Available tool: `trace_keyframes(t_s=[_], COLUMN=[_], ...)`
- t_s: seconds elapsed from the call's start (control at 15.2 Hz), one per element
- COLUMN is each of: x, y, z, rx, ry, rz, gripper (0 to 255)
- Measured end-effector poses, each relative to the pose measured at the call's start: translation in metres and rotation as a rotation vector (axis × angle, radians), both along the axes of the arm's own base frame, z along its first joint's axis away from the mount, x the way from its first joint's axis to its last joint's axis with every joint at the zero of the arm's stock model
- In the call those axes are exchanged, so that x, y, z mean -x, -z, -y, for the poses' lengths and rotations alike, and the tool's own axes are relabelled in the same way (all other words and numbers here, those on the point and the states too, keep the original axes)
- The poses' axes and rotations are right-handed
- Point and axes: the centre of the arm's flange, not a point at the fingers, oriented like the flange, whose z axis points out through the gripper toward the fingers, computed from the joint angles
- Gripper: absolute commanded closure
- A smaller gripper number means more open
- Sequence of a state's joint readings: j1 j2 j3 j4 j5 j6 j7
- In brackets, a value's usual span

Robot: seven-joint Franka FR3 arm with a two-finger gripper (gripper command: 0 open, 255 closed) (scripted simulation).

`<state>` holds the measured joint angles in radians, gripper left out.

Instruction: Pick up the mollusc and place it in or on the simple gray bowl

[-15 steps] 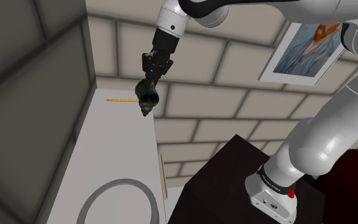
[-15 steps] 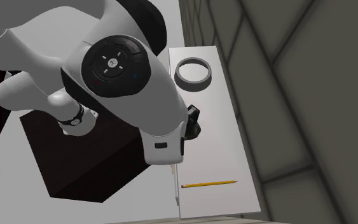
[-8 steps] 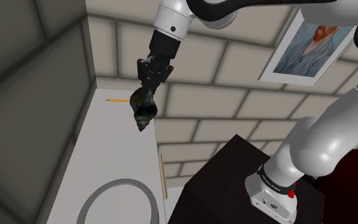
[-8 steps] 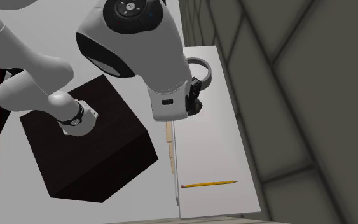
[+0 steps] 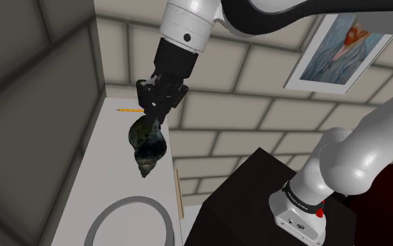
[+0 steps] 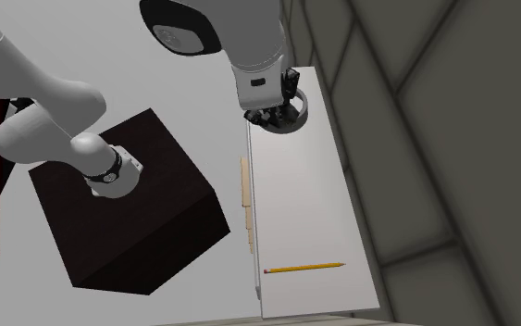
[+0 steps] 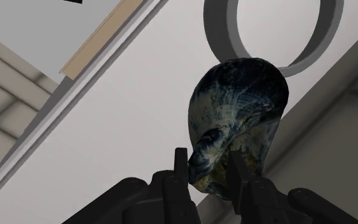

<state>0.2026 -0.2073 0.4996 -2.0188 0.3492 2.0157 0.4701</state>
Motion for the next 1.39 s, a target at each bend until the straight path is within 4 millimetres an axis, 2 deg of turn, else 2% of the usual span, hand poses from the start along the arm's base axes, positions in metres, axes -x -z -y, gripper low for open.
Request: trace_keyframes(t_s=[0.26,0.66,0.86,1.39], x=[0.039,0.087,0.094,0.093], y=[-0.004,-0.012,-0.003,0.041], z=[-0.035,-0.090,-0.095,-0.095], rx=[0.001,0.000,0.001,0.001], ry=[0.000,0.000,0.002,0.002], rz=[0.000,0.000,-0.001,-0.001], gripper=[255,255,255,255])
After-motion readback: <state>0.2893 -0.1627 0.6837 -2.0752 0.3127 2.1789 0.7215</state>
